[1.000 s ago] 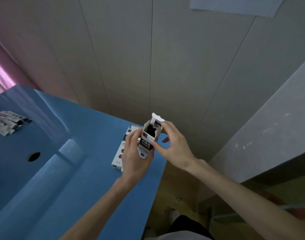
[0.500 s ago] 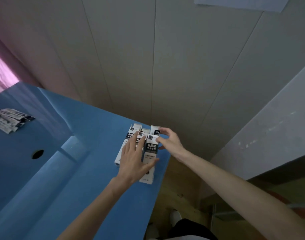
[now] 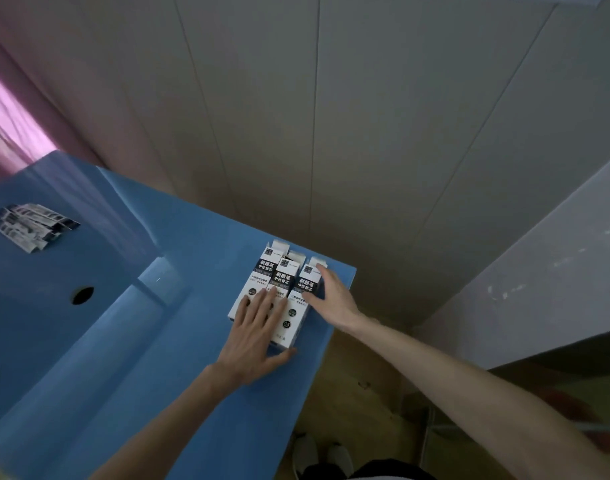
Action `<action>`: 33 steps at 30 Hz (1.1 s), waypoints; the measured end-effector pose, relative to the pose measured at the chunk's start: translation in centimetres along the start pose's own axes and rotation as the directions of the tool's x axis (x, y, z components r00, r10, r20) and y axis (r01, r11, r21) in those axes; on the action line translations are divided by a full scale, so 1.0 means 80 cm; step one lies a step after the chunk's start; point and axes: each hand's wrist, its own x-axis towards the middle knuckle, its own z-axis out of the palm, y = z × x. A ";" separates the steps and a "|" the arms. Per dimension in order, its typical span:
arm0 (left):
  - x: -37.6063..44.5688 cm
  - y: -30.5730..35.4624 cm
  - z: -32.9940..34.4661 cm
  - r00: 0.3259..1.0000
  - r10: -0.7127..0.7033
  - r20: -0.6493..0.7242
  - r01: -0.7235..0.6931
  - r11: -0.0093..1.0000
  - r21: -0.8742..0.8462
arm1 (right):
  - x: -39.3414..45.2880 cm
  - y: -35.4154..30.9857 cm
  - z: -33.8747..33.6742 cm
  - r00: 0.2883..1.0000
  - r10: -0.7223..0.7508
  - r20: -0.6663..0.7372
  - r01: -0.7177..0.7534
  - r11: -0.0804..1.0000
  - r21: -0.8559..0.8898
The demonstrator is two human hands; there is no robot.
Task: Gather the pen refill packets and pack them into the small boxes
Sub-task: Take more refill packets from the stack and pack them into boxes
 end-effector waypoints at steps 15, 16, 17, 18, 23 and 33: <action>0.000 0.002 -0.012 0.992 -0.050 0.119 0.043 0.997 0.065 | 0.014 0.016 -0.004 0.998 -0.062 -0.006 0.061 0.997 -0.049; 0.001 0.002 -0.013 0.991 -0.052 0.126 0.044 0.997 0.064 | 0.014 0.016 -0.004 0.998 -0.059 -0.005 0.059 0.997 -0.052; 0.001 0.001 -0.013 0.990 -0.051 0.131 0.043 0.997 0.061 | 0.015 0.016 -0.003 0.998 -0.061 -0.005 0.060 0.996 -0.061; 0.001 0.001 -0.014 0.989 -0.049 0.141 0.040 0.997 0.063 | 0.014 0.015 -0.003 0.998 -0.059 -0.001 0.059 0.996 -0.073; -0.004 0.007 -0.027 0.996 -0.036 0.085 0.032 0.999 0.044 | -0.001 0.011 0.005 0.993 -0.106 -0.049 0.096 0.981 -0.166; -0.069 -0.098 -0.055 0.987 -0.158 0.023 0.155 0.981 0.113 | -0.047 -0.042 0.070 0.965 -0.205 -0.163 0.128 0.912 -0.390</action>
